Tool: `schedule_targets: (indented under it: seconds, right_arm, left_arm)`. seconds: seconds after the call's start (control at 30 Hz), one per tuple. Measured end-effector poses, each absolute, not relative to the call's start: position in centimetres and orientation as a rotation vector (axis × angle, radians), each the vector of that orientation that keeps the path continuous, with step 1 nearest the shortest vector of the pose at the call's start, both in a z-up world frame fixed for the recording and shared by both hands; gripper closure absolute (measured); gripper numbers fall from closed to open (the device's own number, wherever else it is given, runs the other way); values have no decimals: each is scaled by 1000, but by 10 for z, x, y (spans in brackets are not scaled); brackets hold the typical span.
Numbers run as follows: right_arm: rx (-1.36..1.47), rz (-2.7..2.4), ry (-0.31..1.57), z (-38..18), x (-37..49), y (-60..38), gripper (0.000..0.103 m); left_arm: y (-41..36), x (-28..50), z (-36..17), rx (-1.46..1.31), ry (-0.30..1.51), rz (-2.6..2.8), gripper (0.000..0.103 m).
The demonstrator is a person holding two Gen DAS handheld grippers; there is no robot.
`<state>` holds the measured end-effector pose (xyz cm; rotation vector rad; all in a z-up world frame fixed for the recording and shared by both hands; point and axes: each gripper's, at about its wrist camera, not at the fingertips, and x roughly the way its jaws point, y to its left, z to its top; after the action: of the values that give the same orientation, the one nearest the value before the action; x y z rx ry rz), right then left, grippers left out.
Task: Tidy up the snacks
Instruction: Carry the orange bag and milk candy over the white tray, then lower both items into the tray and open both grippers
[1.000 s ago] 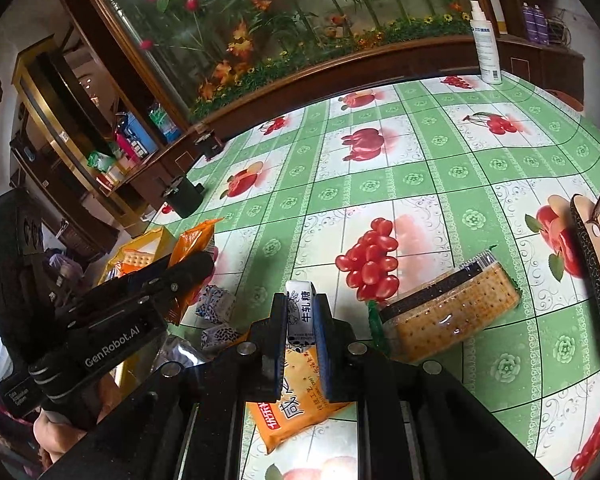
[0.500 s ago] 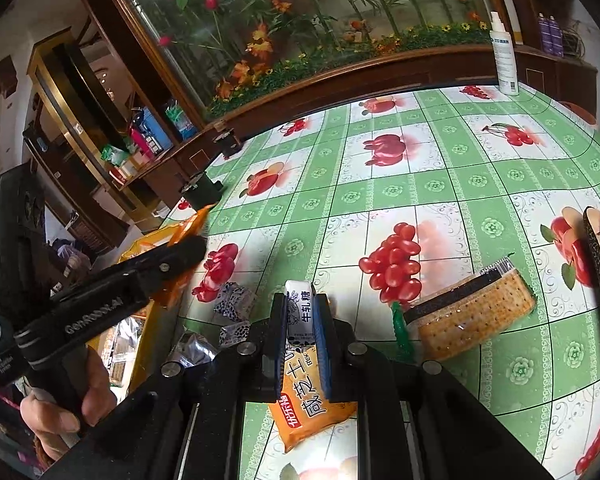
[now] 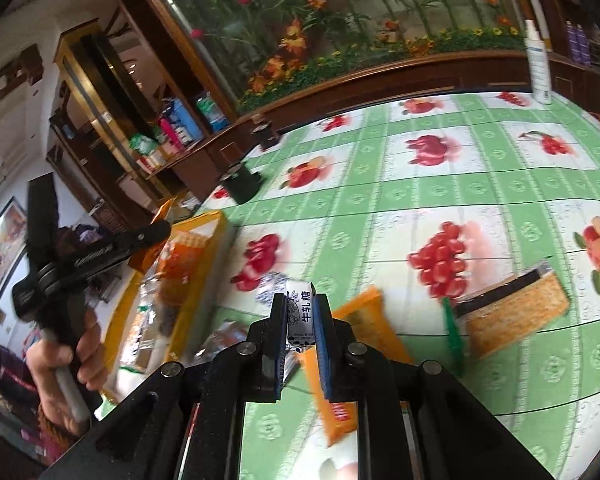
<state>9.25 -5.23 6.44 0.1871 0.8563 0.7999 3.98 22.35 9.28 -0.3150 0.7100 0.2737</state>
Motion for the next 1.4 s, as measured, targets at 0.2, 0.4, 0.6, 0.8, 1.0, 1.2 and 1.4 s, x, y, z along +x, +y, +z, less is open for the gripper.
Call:
schedule_targets:
  seconds: [0.2, 0.4, 0.6, 0.8, 1.0, 1.2, 1.4]
  right_arm:
    - [207, 909, 890, 69, 75, -21, 89]
    - [179, 1005, 918, 74, 53, 24, 88]
    - [109, 1090, 944, 70, 28, 79, 88]
    - [41, 1107, 998, 46, 17, 114, 88]
    - [4, 1087, 1002, 32, 16, 120, 88]
    - [-90, 1089, 957, 29, -3, 128, 88]
    - [-184, 1067, 885, 28, -14, 131, 88]
  left_arm:
    - [255, 34, 87, -341, 725, 355, 65]
    - [278, 38, 71, -378, 781, 423, 64]
    - [281, 38, 66, -371, 802, 455, 64]
    - [284, 41, 56, -353, 853, 503, 64]
    - [279, 44, 50, -308, 880, 532, 64]
    - [276, 48, 48, -290, 884, 530, 64]
    - [270, 52, 48, -266, 887, 517, 64]
